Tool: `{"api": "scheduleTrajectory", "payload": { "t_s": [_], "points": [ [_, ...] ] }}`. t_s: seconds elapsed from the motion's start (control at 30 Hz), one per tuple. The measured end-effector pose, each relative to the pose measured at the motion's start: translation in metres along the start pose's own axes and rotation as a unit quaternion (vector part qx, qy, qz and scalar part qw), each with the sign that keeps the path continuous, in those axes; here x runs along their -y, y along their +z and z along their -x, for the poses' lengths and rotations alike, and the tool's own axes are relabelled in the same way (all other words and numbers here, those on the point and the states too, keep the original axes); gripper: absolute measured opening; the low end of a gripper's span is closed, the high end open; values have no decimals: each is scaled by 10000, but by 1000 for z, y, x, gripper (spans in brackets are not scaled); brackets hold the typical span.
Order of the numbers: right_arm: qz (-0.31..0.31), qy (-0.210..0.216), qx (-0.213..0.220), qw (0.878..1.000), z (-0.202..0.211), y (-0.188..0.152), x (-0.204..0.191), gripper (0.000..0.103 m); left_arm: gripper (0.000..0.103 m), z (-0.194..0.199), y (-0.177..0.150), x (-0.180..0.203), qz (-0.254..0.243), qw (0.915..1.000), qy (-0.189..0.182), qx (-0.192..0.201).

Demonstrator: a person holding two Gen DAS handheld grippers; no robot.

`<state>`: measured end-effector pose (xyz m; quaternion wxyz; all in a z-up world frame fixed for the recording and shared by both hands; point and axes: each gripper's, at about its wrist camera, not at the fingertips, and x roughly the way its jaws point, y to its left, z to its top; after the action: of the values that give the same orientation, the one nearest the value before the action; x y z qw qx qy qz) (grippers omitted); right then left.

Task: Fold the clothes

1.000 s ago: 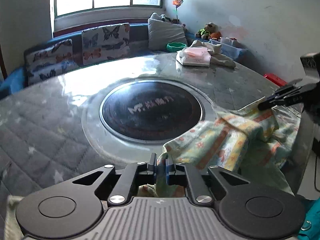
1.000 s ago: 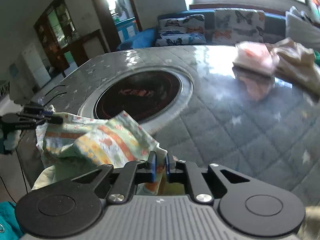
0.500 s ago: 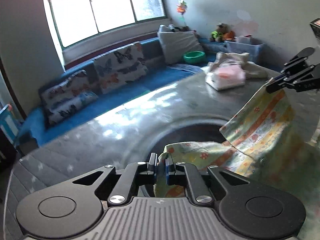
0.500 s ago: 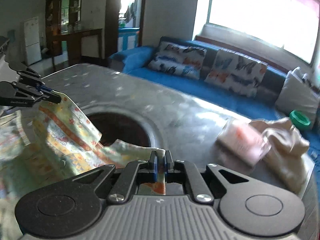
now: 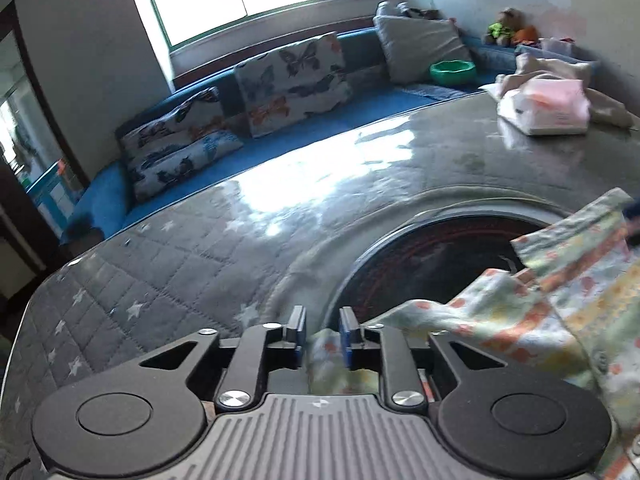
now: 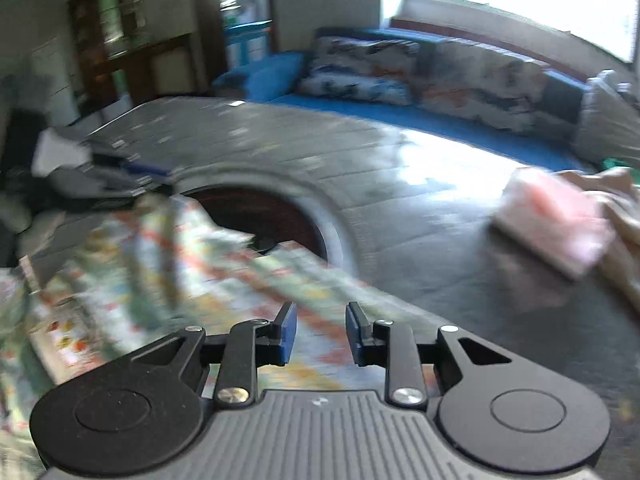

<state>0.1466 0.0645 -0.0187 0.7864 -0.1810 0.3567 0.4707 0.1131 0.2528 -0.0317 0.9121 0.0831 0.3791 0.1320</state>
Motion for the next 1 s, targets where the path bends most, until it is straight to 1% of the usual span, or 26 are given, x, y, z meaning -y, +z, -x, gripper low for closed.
{"api": "scheduleTrajectory", "payload": {
  "t_s": [0.07, 0.13, 0.2, 0.27, 0.33, 0.4, 0.53, 0.7, 0.73, 0.77, 0.8, 0.87, 0.97, 1.0],
  "points": [
    [112, 235, -82, 9996, -10, 2, -13, 28, 24, 2, -1, -8, 144, 9999, 34, -3],
    [214, 328, -159, 9991, -23, 7, -24, 28, 24, 9, -3, -15, 292, 9996, 14, -1],
    [246, 276, -203, 9991, -34, 9, -28, 28, 24, 21, -6, -20, 361, 9993, -61, -13],
    [283, 125, -213, 9993, -43, 13, -31, 26, 24, 34, -10, -21, 331, 9993, -195, -16],
    [183, -14, -203, 9996, -45, 19, -29, 26, 24, 46, -15, -20, 293, 9991, -314, -6],
    [92, 110, -132, 9998, -46, 27, -31, 26, 24, 52, -20, -17, 259, 9986, -457, -50],
    [-40, 396, -38, 9992, -54, 40, -38, 26, 24, 51, -28, -4, 186, 9977, -638, -141],
    [-72, 340, -164, 9993, -77, 45, -48, 26, 24, 41, -31, 4, 210, 9971, -696, -229],
    [-82, 323, -157, 9993, -79, 45, -50, 24, 24, 39, -32, 5, 210, 9970, -701, -246],
    [-81, 290, -125, 9995, -78, 45, -51, 14, 24, 37, -32, 6, 211, 9969, -706, -263],
    [-80, 258, -94, 9996, -78, 44, -52, 6, 24, 35, -33, 6, 213, 9969, -710, -279],
    [-74, 96, -8, 9999, -75, 42, -55, 2, 25, 31, -33, 6, 229, 9967, -710, -308],
    [6, -270, 216, 9994, -66, 39, -55, 1, 26, 26, -33, 6, 268, 9968, -688, -315],
    [20, -368, 232, 9991, -66, 39, -54, 1, 27, 25, -34, 5, 276, 9968, -681, -307]
  ]
}}
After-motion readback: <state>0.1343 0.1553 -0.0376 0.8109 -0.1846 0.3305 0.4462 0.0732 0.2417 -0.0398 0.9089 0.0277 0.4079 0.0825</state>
